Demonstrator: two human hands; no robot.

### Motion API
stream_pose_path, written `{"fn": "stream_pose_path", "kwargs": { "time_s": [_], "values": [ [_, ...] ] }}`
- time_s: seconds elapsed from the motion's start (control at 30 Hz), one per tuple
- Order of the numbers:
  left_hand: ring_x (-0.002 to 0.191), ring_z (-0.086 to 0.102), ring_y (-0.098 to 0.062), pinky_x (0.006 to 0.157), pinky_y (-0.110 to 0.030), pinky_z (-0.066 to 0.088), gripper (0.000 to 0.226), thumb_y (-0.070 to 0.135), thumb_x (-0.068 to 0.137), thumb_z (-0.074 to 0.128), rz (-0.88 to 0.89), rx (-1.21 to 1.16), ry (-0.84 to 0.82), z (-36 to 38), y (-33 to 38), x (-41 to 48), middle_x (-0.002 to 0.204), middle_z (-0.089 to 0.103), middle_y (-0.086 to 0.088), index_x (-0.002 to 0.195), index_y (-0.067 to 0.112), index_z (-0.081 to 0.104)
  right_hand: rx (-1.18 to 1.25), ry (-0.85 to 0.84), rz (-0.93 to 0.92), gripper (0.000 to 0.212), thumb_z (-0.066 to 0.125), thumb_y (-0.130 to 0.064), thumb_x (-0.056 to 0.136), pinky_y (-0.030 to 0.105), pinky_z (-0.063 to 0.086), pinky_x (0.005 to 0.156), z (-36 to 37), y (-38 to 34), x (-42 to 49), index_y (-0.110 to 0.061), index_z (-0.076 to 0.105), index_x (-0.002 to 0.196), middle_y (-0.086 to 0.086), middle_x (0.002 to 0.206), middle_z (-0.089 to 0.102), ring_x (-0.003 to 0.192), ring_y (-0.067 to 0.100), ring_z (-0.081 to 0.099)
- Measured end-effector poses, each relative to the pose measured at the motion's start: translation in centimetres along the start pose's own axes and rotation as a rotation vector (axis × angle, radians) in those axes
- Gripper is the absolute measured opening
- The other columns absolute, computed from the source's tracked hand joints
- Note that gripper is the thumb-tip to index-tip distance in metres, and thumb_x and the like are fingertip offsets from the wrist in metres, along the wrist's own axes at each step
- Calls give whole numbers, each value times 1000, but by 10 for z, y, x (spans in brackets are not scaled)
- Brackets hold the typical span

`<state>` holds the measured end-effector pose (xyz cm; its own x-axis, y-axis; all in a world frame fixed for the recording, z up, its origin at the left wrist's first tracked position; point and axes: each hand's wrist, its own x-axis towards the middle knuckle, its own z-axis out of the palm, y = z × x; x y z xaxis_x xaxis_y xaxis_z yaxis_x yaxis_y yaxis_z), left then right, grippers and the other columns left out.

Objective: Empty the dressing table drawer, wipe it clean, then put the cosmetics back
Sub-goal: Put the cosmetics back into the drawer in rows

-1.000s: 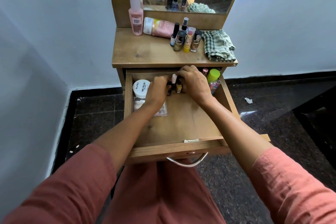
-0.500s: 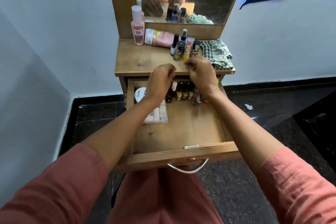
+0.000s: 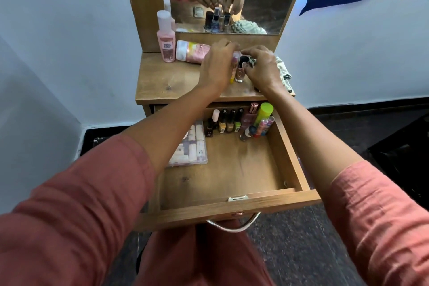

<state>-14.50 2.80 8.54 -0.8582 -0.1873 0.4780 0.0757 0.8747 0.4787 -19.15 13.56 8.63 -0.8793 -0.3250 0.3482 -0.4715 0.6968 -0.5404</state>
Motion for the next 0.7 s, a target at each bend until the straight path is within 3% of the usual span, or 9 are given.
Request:
{"fn": "stream_pose_path", "kwargs": {
  "time_s": [0.2, 0.33, 0.7],
  "values": [
    [109, 53, -26, 88, -41, 47, 27, 4, 88, 49, -25, -18, -47, -1, -4, 0, 116, 59, -12, 113, 7, 59, -13, -33, -46, 40, 49, 3, 82, 28, 38, 98, 6, 2, 1, -8, 61, 118, 10, 121, 59, 115, 28, 48],
    [102, 56, -25, 83, -39, 47, 18, 5, 85, 53, -46, -40, -44, -1, -4, 2, 109, 62, -10, 101, 6, 62, 27, -33, -51, 39, 47, 6, 79, 21, 38, 89, 7, 1, 2, -4, 65, 112, 14, 116, 61, 109, 27, 54],
    [106, 55, -26, 85, -41, 46, 24, 1, 86, 50, -39, 54, -78, -4, -2, 3, 114, 61, -11, 108, 6, 58, 49, -46, 38, 35, 48, 3, 84, 29, 46, 86, 4, 1, 2, -5, 60, 115, 13, 115, 63, 104, 24, 60]
  ]
}}
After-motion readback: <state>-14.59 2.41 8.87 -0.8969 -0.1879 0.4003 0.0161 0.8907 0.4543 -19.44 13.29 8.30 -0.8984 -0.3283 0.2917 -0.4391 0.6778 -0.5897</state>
